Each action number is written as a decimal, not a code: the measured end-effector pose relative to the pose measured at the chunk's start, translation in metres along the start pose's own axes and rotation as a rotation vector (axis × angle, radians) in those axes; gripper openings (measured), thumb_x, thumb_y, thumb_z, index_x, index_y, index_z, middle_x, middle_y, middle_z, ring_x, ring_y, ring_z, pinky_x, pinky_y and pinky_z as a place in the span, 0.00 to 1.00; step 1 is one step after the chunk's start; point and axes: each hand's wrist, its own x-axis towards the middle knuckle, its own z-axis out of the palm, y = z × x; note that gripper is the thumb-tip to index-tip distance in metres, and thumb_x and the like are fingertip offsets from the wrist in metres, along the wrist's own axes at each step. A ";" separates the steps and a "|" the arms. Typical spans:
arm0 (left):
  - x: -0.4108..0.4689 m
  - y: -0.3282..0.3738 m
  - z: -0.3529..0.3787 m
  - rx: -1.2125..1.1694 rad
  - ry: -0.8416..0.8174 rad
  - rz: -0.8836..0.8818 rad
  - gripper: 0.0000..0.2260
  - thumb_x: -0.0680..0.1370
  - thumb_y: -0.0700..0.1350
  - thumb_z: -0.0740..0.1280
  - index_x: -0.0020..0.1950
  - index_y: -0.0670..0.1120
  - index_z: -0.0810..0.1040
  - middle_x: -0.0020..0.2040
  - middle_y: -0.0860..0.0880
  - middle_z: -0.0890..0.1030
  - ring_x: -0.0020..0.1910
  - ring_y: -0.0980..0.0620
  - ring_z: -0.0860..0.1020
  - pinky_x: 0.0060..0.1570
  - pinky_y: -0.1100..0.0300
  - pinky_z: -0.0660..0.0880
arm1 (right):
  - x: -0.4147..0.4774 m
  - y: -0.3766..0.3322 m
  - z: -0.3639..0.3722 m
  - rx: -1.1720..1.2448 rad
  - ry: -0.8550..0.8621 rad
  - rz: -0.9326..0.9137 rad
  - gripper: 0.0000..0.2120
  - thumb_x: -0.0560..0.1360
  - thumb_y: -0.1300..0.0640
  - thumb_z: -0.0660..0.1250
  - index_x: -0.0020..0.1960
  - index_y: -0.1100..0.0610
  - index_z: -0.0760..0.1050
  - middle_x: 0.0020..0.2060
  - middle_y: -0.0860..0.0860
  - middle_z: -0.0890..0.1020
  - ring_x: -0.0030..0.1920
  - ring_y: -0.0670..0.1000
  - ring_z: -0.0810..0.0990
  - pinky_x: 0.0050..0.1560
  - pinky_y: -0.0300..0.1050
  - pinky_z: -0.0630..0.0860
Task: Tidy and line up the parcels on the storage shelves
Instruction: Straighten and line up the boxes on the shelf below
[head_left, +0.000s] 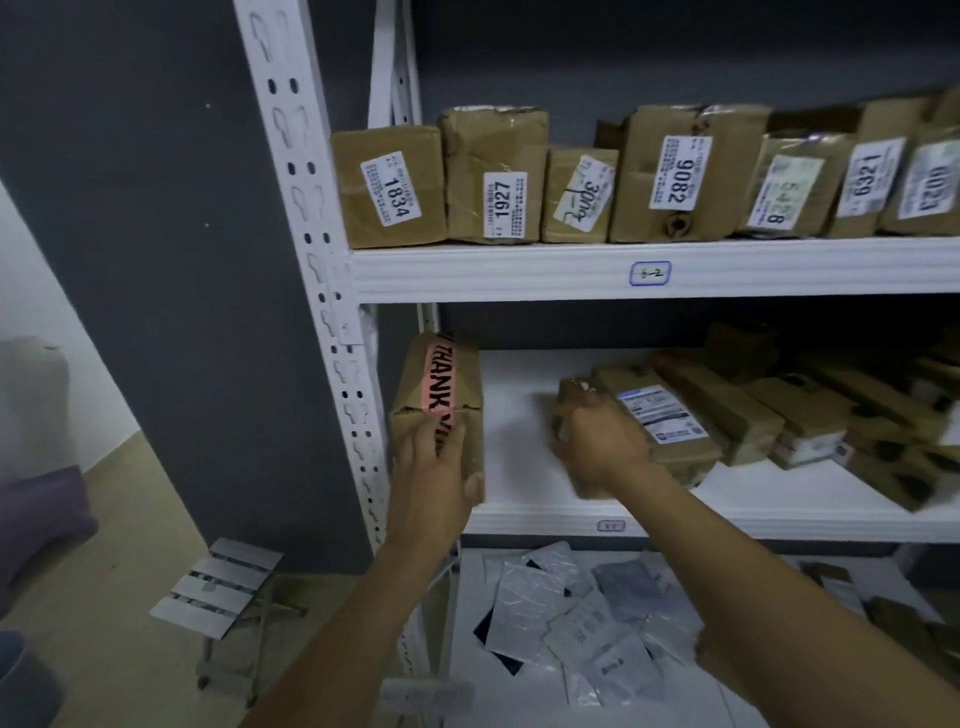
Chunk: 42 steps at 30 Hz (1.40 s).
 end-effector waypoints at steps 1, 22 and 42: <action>0.004 0.013 0.005 0.020 0.003 0.031 0.28 0.77 0.51 0.67 0.75 0.47 0.63 0.74 0.45 0.61 0.71 0.45 0.62 0.70 0.51 0.65 | -0.002 0.014 -0.001 0.003 -0.006 0.010 0.24 0.76 0.50 0.65 0.70 0.55 0.67 0.68 0.55 0.70 0.65 0.58 0.71 0.60 0.51 0.71; 0.079 0.196 0.147 -0.024 -0.193 -0.451 0.42 0.71 0.69 0.64 0.78 0.52 0.51 0.70 0.40 0.62 0.65 0.41 0.67 0.59 0.51 0.70 | -0.019 0.225 0.058 0.085 -0.225 -0.125 0.30 0.76 0.36 0.55 0.77 0.40 0.55 0.79 0.50 0.52 0.76 0.56 0.56 0.72 0.48 0.60; 0.022 0.115 0.092 -1.309 -0.328 -0.357 0.33 0.67 0.35 0.69 0.70 0.53 0.69 0.63 0.50 0.79 0.61 0.54 0.78 0.52 0.58 0.78 | 0.004 0.151 0.029 1.408 -0.245 0.161 0.23 0.71 0.57 0.75 0.63 0.49 0.72 0.53 0.46 0.83 0.55 0.47 0.81 0.53 0.38 0.76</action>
